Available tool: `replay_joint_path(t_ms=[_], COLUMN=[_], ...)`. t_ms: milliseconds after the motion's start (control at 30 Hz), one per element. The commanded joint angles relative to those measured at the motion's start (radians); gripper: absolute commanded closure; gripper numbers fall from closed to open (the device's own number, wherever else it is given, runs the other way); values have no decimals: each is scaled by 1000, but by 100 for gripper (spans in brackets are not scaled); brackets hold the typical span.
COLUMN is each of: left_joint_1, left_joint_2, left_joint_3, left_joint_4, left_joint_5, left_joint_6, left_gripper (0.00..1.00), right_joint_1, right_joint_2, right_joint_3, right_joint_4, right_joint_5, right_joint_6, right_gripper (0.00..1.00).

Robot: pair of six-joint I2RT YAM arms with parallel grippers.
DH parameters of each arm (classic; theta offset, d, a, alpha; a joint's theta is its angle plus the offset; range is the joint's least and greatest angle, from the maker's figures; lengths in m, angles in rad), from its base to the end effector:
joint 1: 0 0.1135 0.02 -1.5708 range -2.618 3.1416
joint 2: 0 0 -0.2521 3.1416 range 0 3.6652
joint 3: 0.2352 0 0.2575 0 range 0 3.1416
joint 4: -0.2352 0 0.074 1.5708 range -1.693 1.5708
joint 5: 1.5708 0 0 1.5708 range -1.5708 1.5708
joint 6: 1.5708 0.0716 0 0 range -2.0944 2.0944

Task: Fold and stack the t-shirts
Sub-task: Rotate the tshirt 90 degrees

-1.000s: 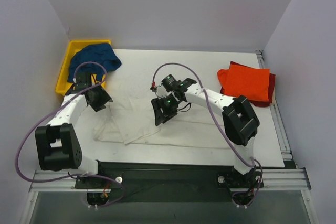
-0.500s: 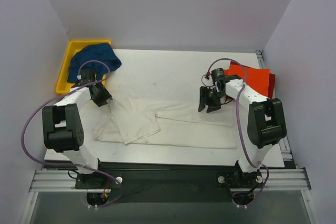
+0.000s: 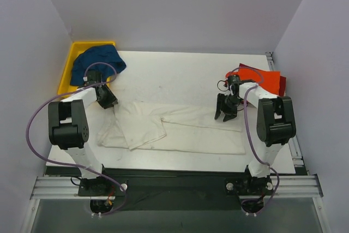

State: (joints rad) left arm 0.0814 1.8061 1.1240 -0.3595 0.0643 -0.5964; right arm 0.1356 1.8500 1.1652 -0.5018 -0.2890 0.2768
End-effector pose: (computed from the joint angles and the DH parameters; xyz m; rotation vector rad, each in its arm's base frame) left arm 0.3835 0.0267 0.1218 -0.8539 2.4914 -0.2636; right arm 0.3686 0.0709 0.1117 0.1177 2.7800 0.5069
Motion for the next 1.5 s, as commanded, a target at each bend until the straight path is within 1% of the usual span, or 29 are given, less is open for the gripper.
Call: replay_joint_path(t_ms=[0,33,100,133,233,267,467,767,800,833,867,900,933,1033,1067,1167,1267,1367,1467], left_joint_1=[-8,-8,-8,-9,-9,-9,-9,-48,-54,-61,-72,-72,-113,-144,-153,-189,-213,-232,-262], left_joint_2=[21,25,41,44,55,58,50,39,36,36,29,26,19,15,10,-8,-45,-103,-152], left_joint_3=[31,31,37,42,57,63,88,86,95,100,103,109,121,175,190,232,244,217,182], left_joint_4=[63,63,60,62,53,39,-15,-12,-16,-21,-24,-22,-22,-51,-61,-105,-148,-174,-182], left_joint_5=[5,3,-1,-1,-17,-24,-95,-104,-109,-112,-113,-113,-112,-112,-125,-162,-196,-204,-167], left_joint_6=[17,18,20,21,29,29,29,21,21,21,20,17,17,18,20,14,-3,-28,-65], left_gripper=[60,68,79,86,95,100,100,100,96,81,74,69,63,56,51,46,44,43,43], right_joint_1=[-16,-19,-33,-37,-54,-59,-87,-100,-102,-103,-103,-103,-105,-103,-103,-97,-87,-62,-36], right_joint_2=[24,28,38,41,46,48,60,71,69,69,64,60,48,22,2,-37,-67,-71,-40], right_joint_3=[-12,-13,-15,-16,-12,-10,-9,4,8,11,14,17,24,45,53,97,140,175,192], right_joint_4=[-52,-55,-61,-64,-75,-80,-109,-136,-142,-145,-149,-152,-153,-156,-158,-173,-187,-193,-198], right_joint_5=[51,56,70,71,86,91,122,151,155,156,154,149,148,134,126,114,106,87,62], right_joint_6=[24,25,30,32,36,38,41,45,45,47,45,44,38,25,12,-4,-14,-24,-19], right_gripper=[55,55,55,55,55,55,55,55,55,55,55,55,55,55,55,55,55,55,54])
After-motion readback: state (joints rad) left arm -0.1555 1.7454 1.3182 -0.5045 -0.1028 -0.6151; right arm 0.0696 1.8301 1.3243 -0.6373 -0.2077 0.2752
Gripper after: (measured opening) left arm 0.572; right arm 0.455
